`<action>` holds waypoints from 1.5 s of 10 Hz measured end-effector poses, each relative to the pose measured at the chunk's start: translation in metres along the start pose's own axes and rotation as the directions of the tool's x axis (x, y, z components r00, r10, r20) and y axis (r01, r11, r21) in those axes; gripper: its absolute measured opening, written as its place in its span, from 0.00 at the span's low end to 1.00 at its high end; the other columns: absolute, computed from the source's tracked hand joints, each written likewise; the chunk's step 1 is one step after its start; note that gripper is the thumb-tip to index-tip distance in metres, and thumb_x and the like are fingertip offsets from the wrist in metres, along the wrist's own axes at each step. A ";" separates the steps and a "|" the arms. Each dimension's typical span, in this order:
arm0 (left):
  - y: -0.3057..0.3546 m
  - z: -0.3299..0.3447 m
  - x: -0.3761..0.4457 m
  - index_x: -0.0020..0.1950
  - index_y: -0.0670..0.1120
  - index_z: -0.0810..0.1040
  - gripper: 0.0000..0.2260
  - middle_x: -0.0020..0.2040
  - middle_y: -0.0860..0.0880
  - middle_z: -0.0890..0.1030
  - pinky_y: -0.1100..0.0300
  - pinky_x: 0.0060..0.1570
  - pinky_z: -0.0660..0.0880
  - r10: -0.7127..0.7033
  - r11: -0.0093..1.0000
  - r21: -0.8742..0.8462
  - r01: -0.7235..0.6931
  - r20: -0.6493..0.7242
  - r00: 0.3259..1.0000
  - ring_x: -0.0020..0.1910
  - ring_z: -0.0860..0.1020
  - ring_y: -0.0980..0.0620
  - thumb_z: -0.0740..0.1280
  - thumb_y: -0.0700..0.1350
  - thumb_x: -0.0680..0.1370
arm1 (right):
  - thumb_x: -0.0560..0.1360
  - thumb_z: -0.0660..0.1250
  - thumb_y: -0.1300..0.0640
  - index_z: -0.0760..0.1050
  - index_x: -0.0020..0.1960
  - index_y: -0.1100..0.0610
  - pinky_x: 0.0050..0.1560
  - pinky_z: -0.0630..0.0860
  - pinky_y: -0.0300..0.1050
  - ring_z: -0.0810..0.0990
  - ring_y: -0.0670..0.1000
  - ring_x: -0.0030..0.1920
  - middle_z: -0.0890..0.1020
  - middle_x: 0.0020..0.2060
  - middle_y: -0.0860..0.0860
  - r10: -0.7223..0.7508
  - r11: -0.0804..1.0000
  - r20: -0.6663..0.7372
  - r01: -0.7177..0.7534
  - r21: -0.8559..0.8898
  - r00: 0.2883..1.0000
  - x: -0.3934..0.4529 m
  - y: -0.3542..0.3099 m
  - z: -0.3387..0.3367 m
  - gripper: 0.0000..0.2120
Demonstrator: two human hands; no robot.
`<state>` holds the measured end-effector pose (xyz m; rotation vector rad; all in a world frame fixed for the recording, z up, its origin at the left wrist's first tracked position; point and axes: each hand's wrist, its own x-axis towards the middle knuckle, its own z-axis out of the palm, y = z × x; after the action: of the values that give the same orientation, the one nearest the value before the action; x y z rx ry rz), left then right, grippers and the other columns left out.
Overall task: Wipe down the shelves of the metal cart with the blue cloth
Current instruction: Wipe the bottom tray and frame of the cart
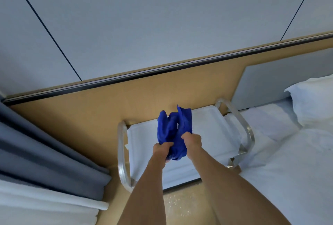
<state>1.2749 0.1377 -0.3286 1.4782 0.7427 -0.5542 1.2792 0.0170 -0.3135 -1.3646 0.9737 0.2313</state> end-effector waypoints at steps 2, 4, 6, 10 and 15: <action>-0.087 0.006 0.085 0.51 0.37 0.73 0.10 0.42 0.41 0.76 0.55 0.36 0.74 -0.252 0.966 0.018 0.259 -0.177 0.951 0.36 0.74 0.43 0.65 0.40 0.73 | 0.77 0.59 0.63 0.72 0.58 0.65 0.52 0.76 0.52 0.78 0.60 0.50 0.78 0.49 0.60 0.347 0.930 0.010 -0.343 -0.134 0.938 0.112 0.108 -0.009 0.11; -0.086 0.005 0.115 0.58 0.37 0.73 0.16 0.49 0.38 0.80 0.59 0.29 0.73 -0.296 0.951 -0.041 0.308 -0.415 0.860 0.35 0.78 0.40 0.63 0.43 0.73 | 0.78 0.61 0.62 0.72 0.52 0.61 0.52 0.75 0.50 0.76 0.57 0.45 0.76 0.43 0.57 0.360 0.923 -0.010 -0.358 -0.140 0.933 0.145 0.087 -0.001 0.04; -0.033 0.012 0.169 0.52 0.43 0.74 0.18 0.44 0.38 0.83 0.57 0.38 0.76 -0.159 0.985 -0.011 0.172 -0.433 0.887 0.36 0.81 0.41 0.59 0.57 0.77 | 0.78 0.61 0.57 0.72 0.49 0.58 0.41 0.79 0.45 0.76 0.53 0.39 0.77 0.46 0.55 0.296 0.954 0.137 -0.286 -0.089 0.945 0.190 0.033 0.040 0.05; -0.084 0.001 0.225 0.55 0.39 0.73 0.24 0.45 0.44 0.79 0.54 0.41 0.76 -0.292 0.905 0.171 0.388 -0.414 0.862 0.41 0.78 0.44 0.76 0.52 0.68 | 0.78 0.58 0.62 0.76 0.50 0.58 0.46 0.70 0.44 0.76 0.54 0.45 0.80 0.45 0.51 -0.005 0.730 0.045 0.035 -0.682 0.999 0.217 0.117 0.052 0.08; -0.056 0.064 0.212 0.53 0.44 0.73 0.09 0.44 0.48 0.75 0.60 0.32 0.67 -0.100 0.762 0.623 0.180 -0.161 0.982 0.38 0.73 0.49 0.62 0.45 0.75 | 0.76 0.62 0.53 0.74 0.57 0.57 0.47 0.79 0.50 0.79 0.55 0.46 0.80 0.50 0.54 -0.064 0.635 -0.024 0.022 -0.773 0.998 0.232 0.107 0.027 0.12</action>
<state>1.3823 0.0953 -0.5254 2.1139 0.8040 -0.9017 1.3622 -0.0220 -0.5536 -2.1969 0.9077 0.6421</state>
